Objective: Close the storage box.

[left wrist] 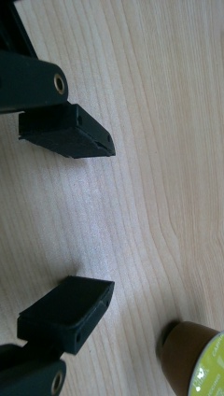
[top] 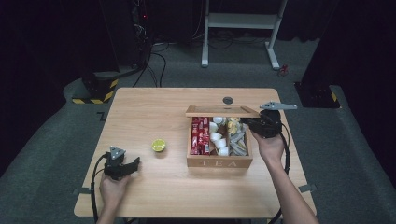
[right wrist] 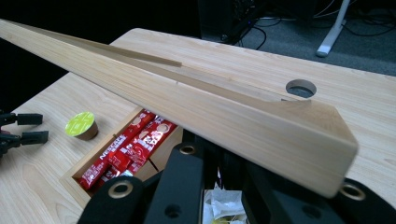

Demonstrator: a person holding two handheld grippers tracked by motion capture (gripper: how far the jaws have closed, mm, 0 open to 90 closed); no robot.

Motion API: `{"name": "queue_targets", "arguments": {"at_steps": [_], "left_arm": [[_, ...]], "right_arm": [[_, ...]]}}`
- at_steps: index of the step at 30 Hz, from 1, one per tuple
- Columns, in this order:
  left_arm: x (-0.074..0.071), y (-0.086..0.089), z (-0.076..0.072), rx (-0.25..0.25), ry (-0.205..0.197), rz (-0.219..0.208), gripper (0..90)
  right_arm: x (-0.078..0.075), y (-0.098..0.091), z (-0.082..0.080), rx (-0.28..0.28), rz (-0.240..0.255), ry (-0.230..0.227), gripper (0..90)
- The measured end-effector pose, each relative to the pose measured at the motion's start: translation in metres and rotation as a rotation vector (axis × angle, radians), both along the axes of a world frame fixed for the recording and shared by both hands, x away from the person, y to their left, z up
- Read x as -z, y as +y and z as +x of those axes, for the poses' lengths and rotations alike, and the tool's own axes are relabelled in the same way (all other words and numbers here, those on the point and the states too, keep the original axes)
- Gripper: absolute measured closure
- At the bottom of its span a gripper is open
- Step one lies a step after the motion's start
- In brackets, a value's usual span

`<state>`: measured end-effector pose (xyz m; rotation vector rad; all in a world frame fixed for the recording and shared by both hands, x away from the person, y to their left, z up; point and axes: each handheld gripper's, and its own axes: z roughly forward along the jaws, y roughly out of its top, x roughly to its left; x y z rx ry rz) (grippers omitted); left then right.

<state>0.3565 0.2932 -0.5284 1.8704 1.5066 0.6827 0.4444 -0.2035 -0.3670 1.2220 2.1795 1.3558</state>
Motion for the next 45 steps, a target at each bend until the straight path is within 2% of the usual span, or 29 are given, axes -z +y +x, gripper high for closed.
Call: {"name": "queue_targets", "arguments": {"at_steps": [6, 21, 38, 45], "left_arm": [[0.000, -0.001, 0.001, -0.016, 0.001, -0.004, 27.7], [0.000, -0.001, 0.002, -0.001, 0.005, -0.001, 25.1], [0.000, -0.001, 0.002, 0.000, 0.006, -0.001, 25.0], [0.000, -0.001, 0.002, -0.002, 0.004, -0.001, 25.2]], "right_arm": [[0.003, 0.000, -0.001, 0.002, 0.003, -0.004, 87.2], [0.011, 0.000, -0.010, 0.007, 0.004, 0.021, 87.0], [0.021, 0.000, -0.015, 0.009, 0.027, 0.011, 86.7], [0.025, 0.000, -0.018, 0.008, 0.024, 0.023, 86.7]]}}
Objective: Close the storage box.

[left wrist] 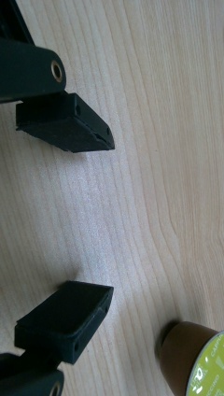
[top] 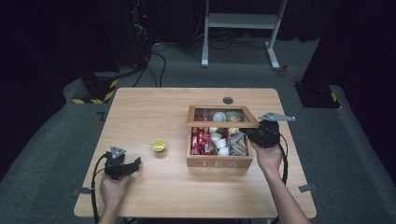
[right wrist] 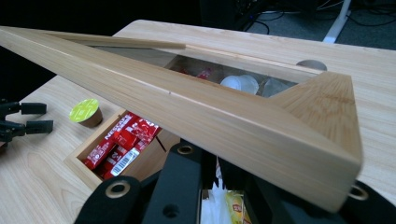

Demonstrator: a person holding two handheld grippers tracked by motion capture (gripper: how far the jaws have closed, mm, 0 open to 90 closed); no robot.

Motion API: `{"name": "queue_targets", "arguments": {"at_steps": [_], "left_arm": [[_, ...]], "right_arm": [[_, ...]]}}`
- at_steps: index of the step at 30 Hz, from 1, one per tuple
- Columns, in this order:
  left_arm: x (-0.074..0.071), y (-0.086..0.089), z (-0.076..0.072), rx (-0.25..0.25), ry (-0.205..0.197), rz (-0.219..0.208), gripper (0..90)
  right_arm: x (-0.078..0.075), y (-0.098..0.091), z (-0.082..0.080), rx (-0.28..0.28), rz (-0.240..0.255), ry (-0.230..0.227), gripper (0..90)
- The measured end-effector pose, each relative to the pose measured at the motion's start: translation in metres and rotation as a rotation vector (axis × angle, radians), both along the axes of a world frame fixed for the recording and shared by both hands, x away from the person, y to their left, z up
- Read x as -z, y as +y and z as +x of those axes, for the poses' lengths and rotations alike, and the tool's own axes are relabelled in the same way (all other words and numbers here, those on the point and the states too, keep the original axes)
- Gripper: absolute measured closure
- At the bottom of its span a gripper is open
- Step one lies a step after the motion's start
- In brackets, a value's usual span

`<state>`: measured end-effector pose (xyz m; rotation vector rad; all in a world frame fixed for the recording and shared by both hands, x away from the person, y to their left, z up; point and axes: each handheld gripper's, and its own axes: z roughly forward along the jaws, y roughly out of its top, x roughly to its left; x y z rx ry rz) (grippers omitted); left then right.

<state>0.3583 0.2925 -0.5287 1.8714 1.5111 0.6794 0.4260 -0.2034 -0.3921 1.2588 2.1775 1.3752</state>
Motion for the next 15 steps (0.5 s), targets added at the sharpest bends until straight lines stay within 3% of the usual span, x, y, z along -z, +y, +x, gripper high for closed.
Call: {"name": "queue_targets", "arguments": {"at_steps": [15], "left_arm": [[0.000, 0.000, 0.000, 0.000, 0.002, 0.000, 25.3]], "right_arm": [[0.012, -0.001, -0.008, -0.003, 0.007, 0.010, 86.4]]}}
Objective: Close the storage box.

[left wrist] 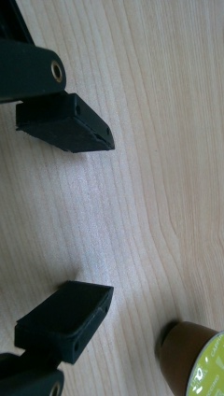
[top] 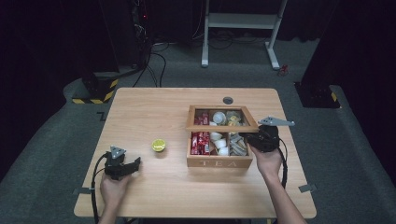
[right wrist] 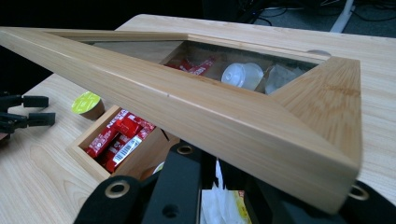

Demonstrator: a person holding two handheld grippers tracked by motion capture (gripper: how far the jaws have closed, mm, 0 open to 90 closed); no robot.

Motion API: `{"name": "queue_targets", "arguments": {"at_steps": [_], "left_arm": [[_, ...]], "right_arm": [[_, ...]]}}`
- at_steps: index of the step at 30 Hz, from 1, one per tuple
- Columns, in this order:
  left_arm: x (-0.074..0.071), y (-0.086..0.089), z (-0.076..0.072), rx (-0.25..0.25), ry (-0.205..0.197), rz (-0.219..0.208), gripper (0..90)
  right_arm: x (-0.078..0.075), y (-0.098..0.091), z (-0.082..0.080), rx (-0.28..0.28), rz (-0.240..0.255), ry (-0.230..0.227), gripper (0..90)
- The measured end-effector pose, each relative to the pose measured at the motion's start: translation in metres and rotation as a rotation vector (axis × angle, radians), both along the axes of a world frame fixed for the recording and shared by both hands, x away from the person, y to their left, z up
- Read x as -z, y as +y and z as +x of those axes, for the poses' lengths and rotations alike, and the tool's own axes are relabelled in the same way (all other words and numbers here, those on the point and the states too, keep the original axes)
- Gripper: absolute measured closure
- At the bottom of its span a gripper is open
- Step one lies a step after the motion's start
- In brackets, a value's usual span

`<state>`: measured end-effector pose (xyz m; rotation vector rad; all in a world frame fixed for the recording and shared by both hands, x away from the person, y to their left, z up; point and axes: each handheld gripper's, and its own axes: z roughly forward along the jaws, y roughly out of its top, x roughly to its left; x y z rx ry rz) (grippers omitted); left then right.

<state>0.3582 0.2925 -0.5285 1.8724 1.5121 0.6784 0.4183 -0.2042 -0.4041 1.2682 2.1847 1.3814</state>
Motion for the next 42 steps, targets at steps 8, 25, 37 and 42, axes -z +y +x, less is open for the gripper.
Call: {"name": "queue_targets", "arguments": {"at_steps": [8, 25, 37, 42], "left_arm": [[0.000, 0.000, -0.001, -0.004, 0.002, -0.001, 25.4], [0.000, 0.000, -0.001, -0.010, -0.002, -0.006, 25.5], [0.000, 0.002, -0.001, -0.012, 0.000, -0.014, 26.6], [0.000, 0.002, -0.001, -0.014, -0.001, -0.009, 26.9]], "right_arm": [[0.008, -0.001, -0.005, -0.008, 0.013, 0.008, 86.3], [0.028, 0.000, -0.020, -0.008, 0.025, 0.043, 84.4], [0.039, -0.002, -0.026, -0.011, -0.019, 0.054, 89.9], [0.044, -0.001, -0.028, -0.007, -0.034, 0.057, 90.0]]}}
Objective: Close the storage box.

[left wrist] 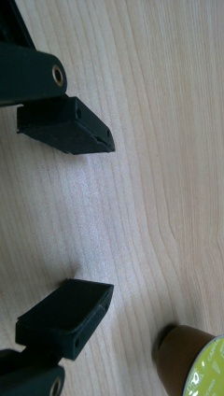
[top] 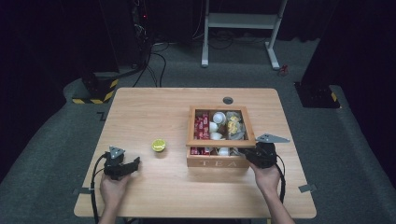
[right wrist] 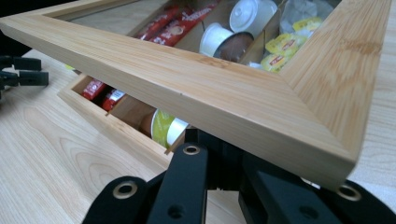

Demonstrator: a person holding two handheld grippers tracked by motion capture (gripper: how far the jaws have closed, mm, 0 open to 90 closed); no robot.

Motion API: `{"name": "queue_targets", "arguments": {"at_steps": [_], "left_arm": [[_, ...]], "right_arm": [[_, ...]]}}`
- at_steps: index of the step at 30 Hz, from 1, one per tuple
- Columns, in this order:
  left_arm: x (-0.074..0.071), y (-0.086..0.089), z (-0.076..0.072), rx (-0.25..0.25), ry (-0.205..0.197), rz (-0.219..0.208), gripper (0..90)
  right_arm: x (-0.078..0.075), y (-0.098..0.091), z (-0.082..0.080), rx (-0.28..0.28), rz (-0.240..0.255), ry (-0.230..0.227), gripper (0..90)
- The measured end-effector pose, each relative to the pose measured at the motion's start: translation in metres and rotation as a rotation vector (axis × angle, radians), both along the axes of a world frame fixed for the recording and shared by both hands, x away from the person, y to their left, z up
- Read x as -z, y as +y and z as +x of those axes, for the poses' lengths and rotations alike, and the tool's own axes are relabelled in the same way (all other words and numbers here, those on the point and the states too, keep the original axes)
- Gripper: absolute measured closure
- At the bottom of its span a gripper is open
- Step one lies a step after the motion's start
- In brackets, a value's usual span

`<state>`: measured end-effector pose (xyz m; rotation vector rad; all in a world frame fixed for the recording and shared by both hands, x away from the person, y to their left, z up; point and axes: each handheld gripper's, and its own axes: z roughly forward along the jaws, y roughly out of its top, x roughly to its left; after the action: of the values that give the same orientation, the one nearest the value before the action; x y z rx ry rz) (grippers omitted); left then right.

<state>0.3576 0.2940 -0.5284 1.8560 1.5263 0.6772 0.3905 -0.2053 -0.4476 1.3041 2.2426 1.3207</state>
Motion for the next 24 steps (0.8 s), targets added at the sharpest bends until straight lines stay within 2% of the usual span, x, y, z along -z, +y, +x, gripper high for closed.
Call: {"name": "queue_targets", "arguments": {"at_steps": [13, 24], "left_arm": [[0.000, -0.001, 0.000, -0.001, -0.002, 0.007, 26.9], [0.000, -0.001, 0.000, -0.001, -0.001, 0.009, 27.0]], "right_arm": [[0.015, 0.001, -0.007, 0.003, -0.013, 0.032, 89.6], [0.011, 0.004, -0.015, -0.023, -0.027, 0.026, 89.8]]}}
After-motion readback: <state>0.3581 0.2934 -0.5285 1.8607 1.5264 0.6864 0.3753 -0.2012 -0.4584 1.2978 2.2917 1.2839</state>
